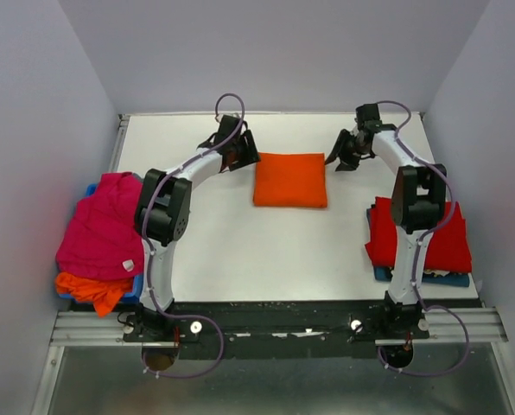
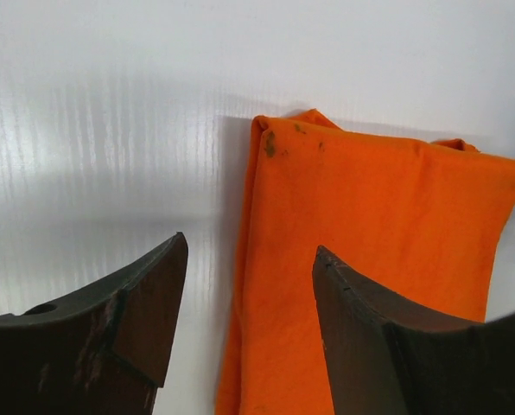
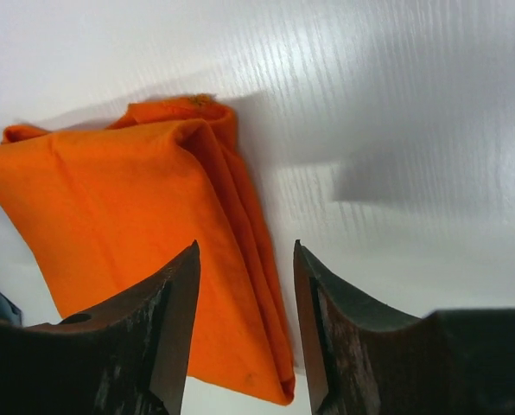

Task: Fold and stack the t-shirts
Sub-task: Put the neatly folded tshirt into the corner of the board with both arms

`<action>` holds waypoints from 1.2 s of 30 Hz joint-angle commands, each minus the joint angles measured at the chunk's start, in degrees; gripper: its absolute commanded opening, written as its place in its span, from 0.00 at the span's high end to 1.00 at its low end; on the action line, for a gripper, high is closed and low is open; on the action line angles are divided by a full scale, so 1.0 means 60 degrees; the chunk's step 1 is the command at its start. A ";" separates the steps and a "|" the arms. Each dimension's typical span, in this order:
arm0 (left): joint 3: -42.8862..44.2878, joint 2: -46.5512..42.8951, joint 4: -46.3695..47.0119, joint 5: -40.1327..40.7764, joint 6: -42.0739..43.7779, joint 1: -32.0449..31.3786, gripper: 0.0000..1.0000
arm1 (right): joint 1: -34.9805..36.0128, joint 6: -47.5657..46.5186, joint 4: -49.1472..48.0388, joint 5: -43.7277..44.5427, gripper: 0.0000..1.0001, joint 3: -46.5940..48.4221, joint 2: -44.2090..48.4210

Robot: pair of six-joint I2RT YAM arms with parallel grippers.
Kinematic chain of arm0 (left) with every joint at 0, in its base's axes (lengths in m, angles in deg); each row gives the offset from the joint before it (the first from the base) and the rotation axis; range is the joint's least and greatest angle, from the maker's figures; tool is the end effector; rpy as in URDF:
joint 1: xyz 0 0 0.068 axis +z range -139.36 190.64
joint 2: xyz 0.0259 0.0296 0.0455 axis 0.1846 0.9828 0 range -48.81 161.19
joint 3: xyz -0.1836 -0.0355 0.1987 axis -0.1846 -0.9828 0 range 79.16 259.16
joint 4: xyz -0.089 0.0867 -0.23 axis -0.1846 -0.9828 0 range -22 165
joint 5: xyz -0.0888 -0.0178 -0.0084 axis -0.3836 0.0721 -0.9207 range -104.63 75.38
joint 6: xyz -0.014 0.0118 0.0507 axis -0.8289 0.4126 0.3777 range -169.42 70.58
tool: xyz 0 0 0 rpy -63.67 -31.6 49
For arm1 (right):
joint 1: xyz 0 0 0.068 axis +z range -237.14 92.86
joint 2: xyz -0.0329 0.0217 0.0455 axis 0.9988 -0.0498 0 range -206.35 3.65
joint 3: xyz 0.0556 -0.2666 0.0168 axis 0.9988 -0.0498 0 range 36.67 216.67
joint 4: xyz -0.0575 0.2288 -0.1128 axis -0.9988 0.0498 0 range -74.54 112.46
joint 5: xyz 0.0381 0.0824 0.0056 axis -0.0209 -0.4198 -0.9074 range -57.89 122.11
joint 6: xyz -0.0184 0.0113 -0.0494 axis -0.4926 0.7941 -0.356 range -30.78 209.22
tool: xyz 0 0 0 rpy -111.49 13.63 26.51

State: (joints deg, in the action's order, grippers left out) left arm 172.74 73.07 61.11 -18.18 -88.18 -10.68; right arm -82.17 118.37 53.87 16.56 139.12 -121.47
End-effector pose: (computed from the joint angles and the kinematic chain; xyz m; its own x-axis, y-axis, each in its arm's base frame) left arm 0.4508 -0.1783 0.2008 -0.7419 -0.3812 -0.5516 -0.0753 0.8649 -0.4963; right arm 0.4710 0.0506 0.1956 -0.8652 0.3956 -0.3082 0.2388 0.8654 0.4405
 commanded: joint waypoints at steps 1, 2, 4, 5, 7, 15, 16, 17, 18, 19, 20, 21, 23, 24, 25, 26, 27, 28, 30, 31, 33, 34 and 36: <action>0.0063 0.0456 0.0732 -0.0624 0.0001 0.0009 0.32 | 0.0138 -0.0200 -0.0616 -0.0249 0.44 0.0545 -0.0576; 0.0062 0.0530 0.0805 -0.0609 -0.0014 0.0009 0.32 | 0.0182 -0.0214 -0.0674 -0.0279 0.42 0.0590 -0.0679; 0.0062 0.0676 0.0966 -0.0522 0.0044 0.0023 0.32 | 0.0211 -0.0141 -0.0791 -0.0192 0.39 0.0634 -0.0855; 0.0091 0.0764 0.0996 -0.0492 0.0074 0.0009 0.32 | 0.0211 -0.0097 -0.0850 -0.0177 0.39 0.0692 -0.0972; 0.0252 0.0984 0.0968 -0.0463 0.0147 0.0009 0.33 | 0.0211 -0.0024 -0.0778 -0.0177 0.39 0.0984 -0.1250; 0.0926 0.1833 0.0953 -0.0287 0.0074 0.0038 0.37 | 0.0255 0.0342 -0.0017 0.0131 0.53 0.2478 -0.2510; 0.1028 0.1965 0.0953 -0.0316 0.0016 0.0052 0.38 | 0.0270 0.0415 0.0071 0.0189 0.56 0.2625 -0.2641; 0.1160 0.2082 0.0909 -0.0360 -0.0028 0.0053 0.41 | 0.0270 0.0459 0.0203 0.0204 0.58 0.2786 -0.2730; 0.1263 0.2185 0.0865 -0.0404 -0.0087 0.0053 0.42 | 0.0284 0.0474 0.0219 0.0335 0.61 0.2889 -0.2745; 0.1365 0.2302 0.0850 -0.0462 -0.0145 0.0067 0.44 | 0.0285 0.0474 0.0233 0.0365 0.62 0.2890 -0.2760; 0.1410 0.2375 0.0879 -0.0535 -0.0218 0.0053 0.46 | 0.0299 0.0503 0.0233 0.0365 0.62 0.2876 -0.2745; 0.1439 0.2420 0.0923 -0.0579 -0.0292 0.0053 0.47 | 0.0314 0.0475 0.0248 0.0351 0.63 0.2875 -0.2731; 0.1396 0.2522 0.1069 -0.0638 -0.0453 0.0053 0.50 | 0.0343 0.0445 0.0175 0.0321 0.66 0.2773 -0.2687; 0.1410 0.2552 0.1084 -0.0610 -0.0512 0.0053 0.53 | 0.0358 0.0445 0.0175 0.0365 0.67 0.2773 -0.2672; 0.1425 0.2596 0.1114 -0.0595 -0.0599 0.0053 0.57 | 0.0372 0.0431 0.0175 0.0336 0.70 0.2816 -0.2716; 0.1439 0.2668 0.1172 -0.0609 -0.0673 0.0053 0.62 | 0.0401 0.0387 0.0189 0.0293 0.74 0.2889 -0.2759; 0.1425 0.2727 0.1274 -0.0609 -0.0760 0.0053 0.66 | 0.0431 0.0357 0.0219 0.0234 0.76 0.2948 -0.2789; 0.1352 0.2757 0.1478 -0.0624 -0.0935 0.0053 0.70 | 0.0460 0.0357 0.0204 0.0117 0.82 0.2992 -0.2818; 0.1206 0.2859 0.1990 -0.0814 -0.1287 0.0053 0.83 | 0.0504 0.0386 0.0102 -0.0160 0.97 0.3124 -0.2920; 0.1133 0.2889 0.2210 -0.0843 -0.1404 0.0053 0.93 | 0.0504 0.0386 0.0087 -0.0235 0.99 0.3211 -0.2950; 0.1001 0.2846 0.2723 -0.0829 -0.1479 0.0053 1.00 | 0.0504 0.0343 0.0015 -0.0046 0.99 0.3140 -0.2732; 0.0826 0.2671 0.2928 -0.0771 -0.1435 0.0053 1.00 | 0.0504 0.0328 -0.0189 0.0100 0.99 0.2849 -0.2412; 0.0299 0.2116 0.3412 -0.0436 -0.1144 0.0053 1.00 | 0.0504 0.0168 -0.0702 0.0393 0.99 0.2132 -0.1622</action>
State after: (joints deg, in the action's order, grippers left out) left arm 179.98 87.76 76.37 -22.40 -95.61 -10.46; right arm -79.59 120.64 52.78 16.30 156.19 -136.71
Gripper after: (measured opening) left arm 0.028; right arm 0.018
